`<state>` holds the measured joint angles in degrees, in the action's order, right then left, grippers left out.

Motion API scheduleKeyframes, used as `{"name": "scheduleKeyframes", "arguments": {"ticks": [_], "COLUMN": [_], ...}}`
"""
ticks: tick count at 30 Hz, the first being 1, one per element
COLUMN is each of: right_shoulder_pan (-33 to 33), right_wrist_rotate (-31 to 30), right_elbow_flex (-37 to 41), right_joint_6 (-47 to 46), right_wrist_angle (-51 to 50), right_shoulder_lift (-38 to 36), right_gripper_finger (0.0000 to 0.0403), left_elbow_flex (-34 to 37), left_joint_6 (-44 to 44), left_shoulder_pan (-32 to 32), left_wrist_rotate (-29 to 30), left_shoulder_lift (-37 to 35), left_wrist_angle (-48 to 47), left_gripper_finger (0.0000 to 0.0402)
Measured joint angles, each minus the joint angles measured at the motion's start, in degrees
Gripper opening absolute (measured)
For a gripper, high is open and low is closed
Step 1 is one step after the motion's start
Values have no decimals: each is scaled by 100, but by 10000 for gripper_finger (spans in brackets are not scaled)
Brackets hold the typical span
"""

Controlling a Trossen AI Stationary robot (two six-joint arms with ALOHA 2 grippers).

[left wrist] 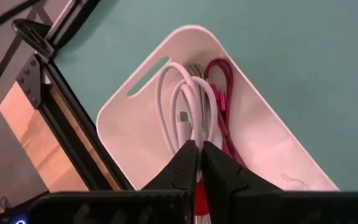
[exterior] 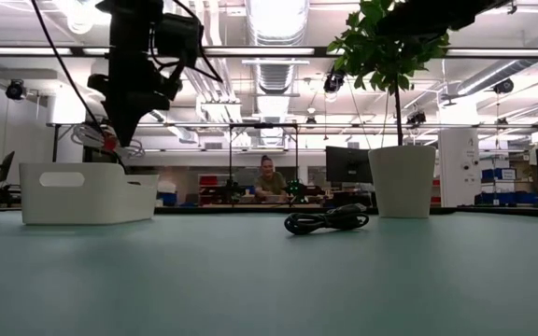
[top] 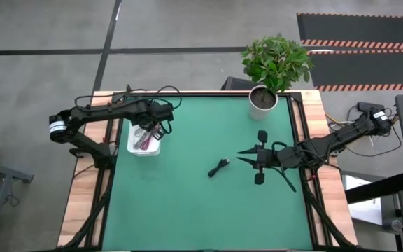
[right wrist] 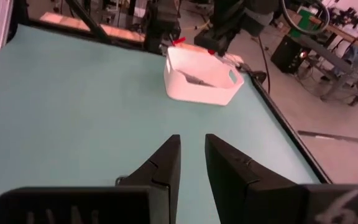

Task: Pick and place USB-C Cables
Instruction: Put the white charger cable into the white bin

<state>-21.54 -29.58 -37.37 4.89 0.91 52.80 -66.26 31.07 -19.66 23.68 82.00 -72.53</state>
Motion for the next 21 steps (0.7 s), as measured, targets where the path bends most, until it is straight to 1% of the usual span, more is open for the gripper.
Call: {"name": "scheduleKeyframes", "arguments": {"ticks": [12, 17, 21], "right_shoulder_pan": [0, 0, 0], "right_wrist_rotate": [-3, -4, -3], "right_elbow_flex": [68, 106, 119], "right_joint_6": [-341, -342, -341], "right_wrist_angle": [-422, -480, -656], "right_shoulder_lift": [-27, -27, -27], "right_gripper_finger": [66, 66, 66], "left_elbow_flex": [13, 13, 20], "left_joint_6": [163, 357, 468], "left_shoulder_pan": [-201, -306, -329], "left_wrist_rotate": [-33, -270, -570], "left_shoulder_lift": [293, 384, 388], "left_wrist_angle": [-2, -2, 3], "left_gripper_finger": [0, 0, 0]}}
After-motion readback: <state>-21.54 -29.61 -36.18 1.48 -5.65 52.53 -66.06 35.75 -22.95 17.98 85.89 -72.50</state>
